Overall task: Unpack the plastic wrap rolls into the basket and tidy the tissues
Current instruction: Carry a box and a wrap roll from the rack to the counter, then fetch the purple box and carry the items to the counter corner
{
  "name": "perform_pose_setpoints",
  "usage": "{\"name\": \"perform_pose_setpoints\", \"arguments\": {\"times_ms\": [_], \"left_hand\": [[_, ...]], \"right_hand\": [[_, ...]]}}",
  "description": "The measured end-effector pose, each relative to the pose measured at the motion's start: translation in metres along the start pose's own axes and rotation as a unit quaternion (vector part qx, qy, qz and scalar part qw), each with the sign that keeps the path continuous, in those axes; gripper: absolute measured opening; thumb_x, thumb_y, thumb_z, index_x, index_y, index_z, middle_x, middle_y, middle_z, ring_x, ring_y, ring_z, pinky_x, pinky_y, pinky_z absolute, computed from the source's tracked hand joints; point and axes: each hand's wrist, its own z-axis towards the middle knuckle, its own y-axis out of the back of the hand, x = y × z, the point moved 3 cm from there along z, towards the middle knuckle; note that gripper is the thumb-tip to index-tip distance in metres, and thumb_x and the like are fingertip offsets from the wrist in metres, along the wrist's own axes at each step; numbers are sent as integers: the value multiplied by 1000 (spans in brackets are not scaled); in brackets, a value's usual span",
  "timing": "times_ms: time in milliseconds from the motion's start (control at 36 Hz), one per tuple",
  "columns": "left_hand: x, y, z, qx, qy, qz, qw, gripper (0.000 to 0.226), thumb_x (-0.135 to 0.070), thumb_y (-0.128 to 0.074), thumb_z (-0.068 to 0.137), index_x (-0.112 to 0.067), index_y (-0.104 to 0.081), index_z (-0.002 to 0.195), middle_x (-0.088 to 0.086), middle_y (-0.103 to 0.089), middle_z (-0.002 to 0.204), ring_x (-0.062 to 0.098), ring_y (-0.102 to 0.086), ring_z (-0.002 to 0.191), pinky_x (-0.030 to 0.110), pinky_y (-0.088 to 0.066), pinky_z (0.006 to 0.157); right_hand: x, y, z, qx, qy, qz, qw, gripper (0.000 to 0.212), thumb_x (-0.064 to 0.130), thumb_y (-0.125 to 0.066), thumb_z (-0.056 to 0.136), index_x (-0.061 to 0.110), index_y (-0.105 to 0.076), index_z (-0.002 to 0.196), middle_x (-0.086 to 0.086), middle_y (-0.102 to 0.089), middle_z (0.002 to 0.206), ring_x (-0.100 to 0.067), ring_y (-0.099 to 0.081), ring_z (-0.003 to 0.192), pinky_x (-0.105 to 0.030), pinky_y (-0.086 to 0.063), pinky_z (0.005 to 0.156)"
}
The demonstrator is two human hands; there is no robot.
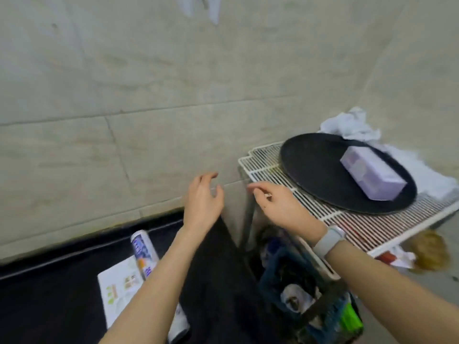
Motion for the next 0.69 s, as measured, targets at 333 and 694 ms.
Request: {"name": "perform_pose_setpoints", "arguments": {"times_ms": [333,694], "left_hand": [[-154,-179,53,205,-166,143,954,46,-33,-45,93,-15,-44,136,9,-43,143,28,-40,130,45,-36,107],[-145,-253,57,293,-94,293,905,58,-57,-30,92,-35,-23,145,0,-16,158,27,-9,145,50,-12,113]], "right_hand": [[-188,183,20,-94,-229,-279,928,62,57,-48,81,22,-41,131,-14,-41,136,-39,-37,123,-49,-38,97],[-242,193,41,10,-217,-184,959,71,41,-50,81,36,-13,141,-13,-32,133,-40,-50,106,-40,-41,83]]}}
